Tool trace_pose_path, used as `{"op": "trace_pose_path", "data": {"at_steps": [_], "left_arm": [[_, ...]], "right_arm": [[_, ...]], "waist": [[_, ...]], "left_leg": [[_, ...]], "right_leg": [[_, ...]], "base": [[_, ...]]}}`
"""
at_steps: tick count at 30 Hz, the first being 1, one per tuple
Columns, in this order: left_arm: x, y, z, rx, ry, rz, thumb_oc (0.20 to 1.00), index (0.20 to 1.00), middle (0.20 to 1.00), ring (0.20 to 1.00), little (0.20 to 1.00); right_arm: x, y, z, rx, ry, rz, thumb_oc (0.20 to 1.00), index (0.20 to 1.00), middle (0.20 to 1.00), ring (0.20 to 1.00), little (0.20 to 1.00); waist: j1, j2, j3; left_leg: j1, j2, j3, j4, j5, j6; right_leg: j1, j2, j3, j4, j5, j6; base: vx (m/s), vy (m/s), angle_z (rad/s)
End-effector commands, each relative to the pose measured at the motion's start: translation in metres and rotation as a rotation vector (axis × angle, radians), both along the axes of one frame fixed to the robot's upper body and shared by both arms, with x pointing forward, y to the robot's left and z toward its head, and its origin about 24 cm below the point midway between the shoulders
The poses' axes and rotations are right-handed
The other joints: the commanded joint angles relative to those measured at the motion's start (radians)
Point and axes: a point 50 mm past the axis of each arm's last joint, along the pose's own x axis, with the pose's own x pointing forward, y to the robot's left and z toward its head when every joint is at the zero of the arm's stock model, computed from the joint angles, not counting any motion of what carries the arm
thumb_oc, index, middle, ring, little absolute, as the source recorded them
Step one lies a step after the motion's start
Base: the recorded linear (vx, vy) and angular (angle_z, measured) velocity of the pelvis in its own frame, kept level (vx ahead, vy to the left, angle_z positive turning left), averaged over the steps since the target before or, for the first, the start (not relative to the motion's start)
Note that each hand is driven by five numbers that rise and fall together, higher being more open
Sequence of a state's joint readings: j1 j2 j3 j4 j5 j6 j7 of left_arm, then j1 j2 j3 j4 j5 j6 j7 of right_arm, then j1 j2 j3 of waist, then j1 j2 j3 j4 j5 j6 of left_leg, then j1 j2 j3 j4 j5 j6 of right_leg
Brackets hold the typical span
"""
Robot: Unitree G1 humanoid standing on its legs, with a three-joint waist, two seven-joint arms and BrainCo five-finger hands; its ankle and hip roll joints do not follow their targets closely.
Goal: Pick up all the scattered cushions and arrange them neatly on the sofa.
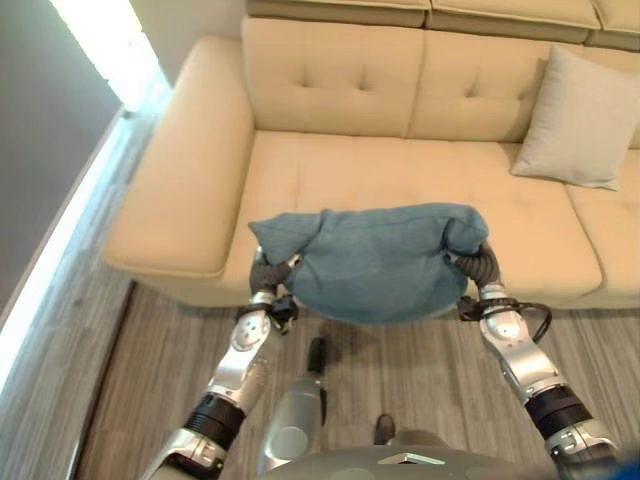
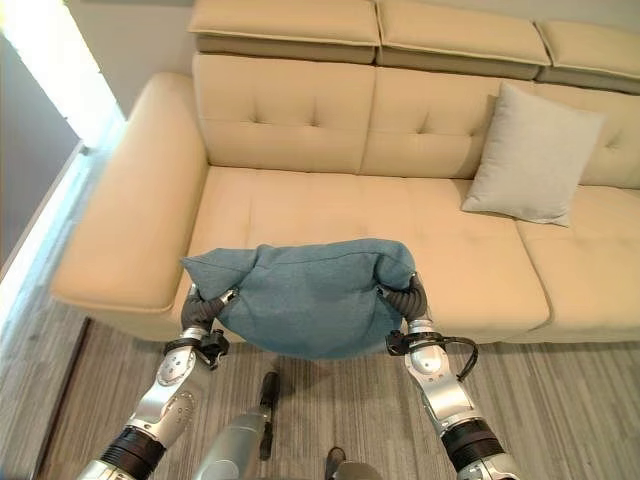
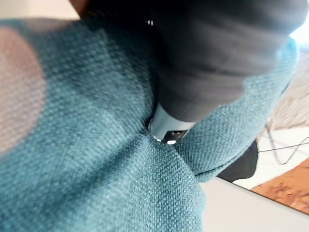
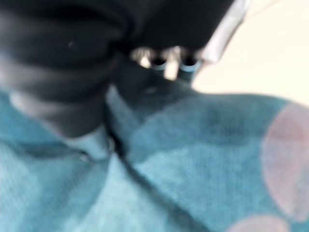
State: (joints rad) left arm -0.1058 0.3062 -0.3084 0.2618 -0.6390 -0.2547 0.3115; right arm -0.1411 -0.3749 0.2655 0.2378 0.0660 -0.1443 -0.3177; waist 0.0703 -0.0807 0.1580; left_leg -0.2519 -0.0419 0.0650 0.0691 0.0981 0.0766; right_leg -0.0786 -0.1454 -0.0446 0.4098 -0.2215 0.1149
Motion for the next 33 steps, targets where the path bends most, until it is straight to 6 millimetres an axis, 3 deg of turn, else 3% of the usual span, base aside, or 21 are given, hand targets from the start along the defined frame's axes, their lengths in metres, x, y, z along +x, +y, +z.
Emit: {"op": "trace_pose_path", "data": {"at_steps": [1, 4, 5, 6, 7, 9, 11, 15, 17, 18, 19, 21, 22, 23, 25, 26, 27, 29, 33], "left_arm": [[0.010, -0.029, 0.045, 0.011, -0.248, -0.170, 0.200, 0.200, 0.200, 0.200, 0.200], [0.010, -0.029, 0.046, 0.011, -0.256, -0.172, 0.200, 0.200, 0.200, 0.200, 0.200], [0.009, -0.031, 0.046, -0.004, -0.261, -0.178, 0.200, 0.200, 0.200, 0.200, 0.200], [0.008, -0.032, 0.045, -0.004, -0.261, -0.184, 0.200, 0.200, 0.200, 0.200, 0.200], [0.008, -0.032, 0.045, -0.004, -0.261, -0.184, 0.200, 0.200, 0.200, 0.200, 0.200], [0.008, -0.034, 0.045, -0.014, -0.259, -0.191, 0.200, 0.200, 0.200, 0.200, 0.200], [0.009, -0.035, 0.045, -0.019, -0.264, -0.189, 0.200, 0.200, 0.200, 0.200, 0.200], [0.011, -0.042, 0.046, -0.041, -0.269, -0.207, 0.200, 0.200, 0.200, 0.200, 0.200], [0.011, -0.045, 0.046, -0.049, -0.271, -0.219, 0.200, 0.200, 0.200, 0.200, 0.200], [0.012, -0.049, 0.047, -0.052, -0.274, -0.231, 0.200, 0.200, 0.200, 0.200, 0.200], [0.015, -0.057, 0.052, -0.064, -0.288, -0.254, 0.200, 0.200, 0.200, 0.200, 0.200], [0.016, -0.060, 0.053, -0.069, -0.293, -0.260, 0.200, 0.200, 0.200, 0.200, 0.200], [0.018, -0.063, 0.057, -0.078, -0.305, -0.257, 0.200, 0.200, 0.200, 0.200, 0.200], [0.019, -0.063, 0.057, -0.078, -0.305, -0.257, 0.200, 0.200, 0.200, 0.200, 0.200], [0.019, -0.065, 0.058, -0.080, -0.309, -0.262, 0.200, 0.200, 0.200, 0.200, 0.200], [0.019, -0.066, 0.059, -0.066, -0.309, -0.270, 0.200, 0.200, 0.200, 0.200, 0.200], [0.019, -0.066, 0.059, -0.065, -0.308, -0.270, 0.200, 0.200, 0.200, 0.200, 0.200], [0.018, -0.070, 0.059, -0.065, -0.310, -0.290, 0.200, 0.200, 0.200, 0.200, 0.200], [0.016, -0.069, 0.055, -0.039, -0.296, -0.299, 0.200, 0.200, 0.200, 0.200, 0.200]], "right_arm": [[0.014, 0.029, 0.048, 0.075, -0.247, 0.115, 0.200, 0.200, 0.200, 0.200, 0.200], [0.015, 0.029, 0.048, 0.077, -0.245, 0.114, 0.200, 0.200, 0.200, 0.200, 0.200], [0.016, 0.027, 0.050, 0.076, -0.250, 0.116, 0.200, 0.200, 0.200, 0.200, 0.200], [0.016, 0.027, 0.052, 0.076, -0.256, 0.116, 0.200, 0.200, 0.200, 0.200, 0.200], [0.016, 0.027, 0.051, 0.076, -0.256, 0.116, 0.200, 0.200, 0.200, 0.200, 0.200], [0.018, 0.025, 0.055, 0.079, -0.270, 0.106, 0.200, 0.200, 0.200, 0.200, 0.200], [0.018, 0.023, 0.054, 0.074, -0.266, 0.101, 0.200, 0.200, 0.200, 0.200, 0.200], [0.016, 0.012, 0.049, 0.066, -0.252, 0.061, 0.200, 0.200, 0.200, 0.200, 0.200], [0.015, 0.008, 0.048, 0.059, -0.248, 0.046, 0.200, 0.200, 0.200, 0.200, 0.200], [0.013, 0.003, 0.048, 0.061, -0.247, 0.029, 0.200, 0.200, 0.200, 0.200, 0.200], [0.011, -0.006, 0.048, 0.058, -0.253, -0.001, 0.200, 0.200, 0.200, 0.200, 0.200], [0.011, -0.008, 0.049, 0.053, -0.255, -0.003, 0.200, 0.200, 0.200, 0.200, 0.200], [0.011, -0.009, 0.051, 0.049, -0.258, -0.004, 0.200, 0.200, 0.200, 0.200, 0.200], [0.011, -0.009, 0.051, 0.049, -0.258, -0.004, 0.200, 0.200, 0.200, 0.200, 0.200], [0.011, -0.011, 0.051, 0.042, -0.256, -0.009, 0.200, 0.200, 0.200, 0.200, 0.200], [0.010, -0.014, 0.050, 0.036, -0.253, -0.026, 0.200, 0.200, 0.200, 0.200, 0.200], [0.010, -0.014, 0.049, 0.036, -0.252, -0.027, 0.200, 0.200, 0.200, 0.200, 0.200], [0.008, -0.016, 0.048, 0.046, -0.248, -0.035, 0.200, 0.200, 0.200, 0.200, 0.200], [0.007, -0.015, 0.046, 0.050, -0.244, -0.036, 0.200, 0.200, 0.200, 0.200, 0.200]], "waist": [[0.013, 0.017, -0.054], [-0.001, 0.032, -0.042], [-0.020, 0.036, -0.035], [-0.024, 0.036, -0.037], [-0.025, 0.037, -0.035], [-0.044, 0.023, -0.027], [-0.060, 0.019, -0.018], [-0.069, 0.003, -0.040], [-0.074, 0.001, -0.048], [-0.079, -0.004, -0.051], [-0.098, -0.016, -0.057], [-0.103, -0.019, -0.054], [-0.100, -0.025, -0.042], [-0.100, -0.024, -0.042], [-0.097, -0.025, -0.047], [-0.091, -0.019, -0.052], [-0.092, -0.020, -0.052], [-0.100, 0.008, -0.067], [-0.106, 0.016, -0.082]], "left_leg": [[0.033, 0.029, -0.041, 0.005, -0.070, -0.028], [0.090, 0.020, -0.060, -0.017, -0.088, -0.021], [0.133, 0.010, -0.080, -0.032, -0.102, -0.022], [0.142, 0.008, -0.082, -0.036, -0.105, -0.025], [0.146, 0.008, -0.084, -0.037, -0.107, -0.025], [0.180, -0.010, -0.100, -0.047, -0.124, -0.035], [0.217, -0.022, -0.125, -0.058, -0.143, -0.043], [0.246, -0.031, -0.161, -0.070, -0.165, -0.068], [0.246, -0.029, -0.169, -0.061, -0.177, -0.075], [0.238, -0.027, -0.166, -0.037, -0.186, -0.085], [0.198, -0.009, -0.122, 0.056, -0.205, -0.117], [0.164, 0.002, -0.107, 0.128, -0.220, -0.128], [0.106, 0.018, -0.096, 0.209, -0.207, -0.142], [0.102, 0.019, -0.097, 0.214, -0.210, -0.142], [0.090, 0.046, -0.095, 0.157, -0.192, -0.141], [0.070, 0.079, -0.095, 0.075, -0.131, -0.143], [0.071, 0.079, -0.095, 0.072, -0.129, -0.144], [0.116, 0.091, -0.109, -0.037, -0.101, -0.143], [0.161, 0.082, -0.095, -0.074, -0.098, -0.141]], "right_leg": [[0.012, -0.057, -0.103, 0.132, 0.353, 0.078], [-0.043, -0.056, -0.124, 0.147, 0.318, 0.055], [-0.089, -0.009, -0.113, 0.066, 0.232, 0.034], [-0.101, 0.002, -0.119, 0.011, 0.223, 0.030], [-0.096, 0.003, -0.121, 0.010, 0.222, 0.029], [-0.145, 0.008, -0.127, -0.196, 0.251, 0.031], [-0.154, 0.035, -0.096, -0.315, 0.296, 0.045], [-0.103, 0.055, -0.059, -0.381, 0.325, 0.039], [-0.082, 0.053, -0.074, -0.401, 0.327, 0.034], [-0.059, 0.048, -0.093, -0.419, 0.327, 0.027], [-0.014, 0.039, -0.122, -0.448, 0.317, 0.015], [0.001, 0.036, -0.132, -0.454, 0.314, 0.008], [0.023, 0.033, -0.129, -0.454, 0.297, -0.005], [0.022, 0.034, -0.129, -0.454, 0.297, -0.006], [0.037, 0.036, -0.124, -0.458, 0.286, -0.001], [0.049, 0.039, -0.127, -0.458, 0.273, 0.004], [0.049, 0.038, -0.128, -0.457, 0.272, 0.004], [0.051, 0.048, -0.117, -0.447, 0.261, 0.004], [0.049, 0.041, -0.098, -0.453, 0.271, 0.011]], "base": [[0.24, 0.361, -0.27], [0.20, 0.147, -0.12], [0.34, 0.119, 0.13], [0.26, 0.066, 0.15], [0.16, -0.018, 0.17], [0.21, -0.051, 0.24], [0.23, -0.049, 0.13], [0.21, -0.117, 0.60], [0.12, -0.101, 0.63], [0.17, -0.216, 0.50], [0.12, -0.182, 0.54], [0.04, -0.071, 0.98], [0.00, 0.005, 1.08], [0.00, 0.020, 0.98], [0.07, 0.057, 0.30], [0.10, 0.064, -0.22], [0.14, 0.116, -0.11], [0.11, 0.106, -0.12], [0.10, 0.099, -0.49]]}}
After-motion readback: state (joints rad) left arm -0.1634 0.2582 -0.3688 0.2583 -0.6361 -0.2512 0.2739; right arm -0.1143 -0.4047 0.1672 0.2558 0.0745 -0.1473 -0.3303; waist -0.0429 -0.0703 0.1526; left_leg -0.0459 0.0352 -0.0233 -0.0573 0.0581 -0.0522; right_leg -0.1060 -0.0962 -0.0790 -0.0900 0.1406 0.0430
